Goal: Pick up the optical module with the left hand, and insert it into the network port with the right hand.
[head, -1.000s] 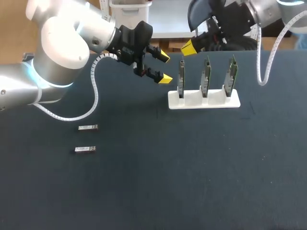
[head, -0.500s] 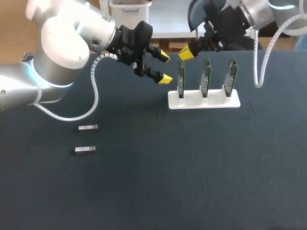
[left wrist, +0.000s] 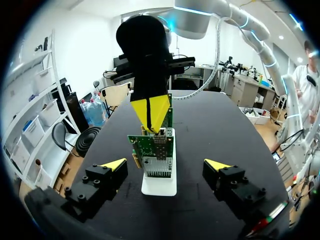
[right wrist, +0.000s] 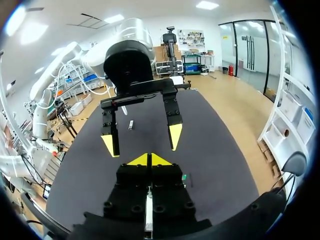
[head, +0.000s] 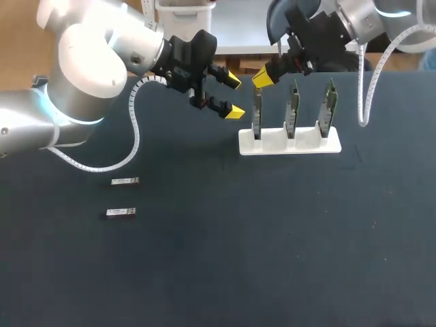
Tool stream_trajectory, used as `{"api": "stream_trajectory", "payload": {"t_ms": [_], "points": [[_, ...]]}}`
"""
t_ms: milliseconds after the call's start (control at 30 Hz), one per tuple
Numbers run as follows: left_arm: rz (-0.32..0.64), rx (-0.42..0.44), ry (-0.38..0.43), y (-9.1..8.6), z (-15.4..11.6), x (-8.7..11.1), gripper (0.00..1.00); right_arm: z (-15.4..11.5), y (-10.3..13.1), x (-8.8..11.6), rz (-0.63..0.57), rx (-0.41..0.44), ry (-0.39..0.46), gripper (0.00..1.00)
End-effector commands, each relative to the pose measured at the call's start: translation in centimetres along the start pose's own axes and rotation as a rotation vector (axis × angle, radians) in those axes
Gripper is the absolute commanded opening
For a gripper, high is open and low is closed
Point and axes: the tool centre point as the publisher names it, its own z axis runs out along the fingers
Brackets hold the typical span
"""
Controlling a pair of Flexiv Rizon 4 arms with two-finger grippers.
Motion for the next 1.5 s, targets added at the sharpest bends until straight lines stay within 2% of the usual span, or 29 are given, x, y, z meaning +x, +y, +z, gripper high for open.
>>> {"api": "stream_trajectory", "payload": {"t_ms": [33,367,633,933,1067,1500], "points": [[-0.002,0.001,0.006,0.0,0.0,-0.1,1.0,0.4,0.0,0.5,0.001,-0.008,0.015,0.0],[-0.002,0.001,0.006,0.0,0.0,-0.1,1.0,0.5,0.0,1.2,0.017,-0.005,0.029,0.0],[-0.002,0.001,0.006,0.0,0.0,-0.1,1.0,-0.5,0.5,-0.3,0.021,-0.023,-0.056,0.0],[-0.002,0.001,0.006,0.0,0.0,-0.1,1.0,-2.8,1.2,-2.0,-0.039,-0.016,-0.101,0.0],[-0.002,0.001,0.006,0.0,0.0,-0.1,1.0,-4.1,1.5,-1.4,-0.066,-0.044,-0.09,0.0],[-0.002,0.001,0.006,0.0,0.0,-0.1,1.0,-7.8,1.9,1.9,-0.046,-0.031,-0.063,0.0]]}}
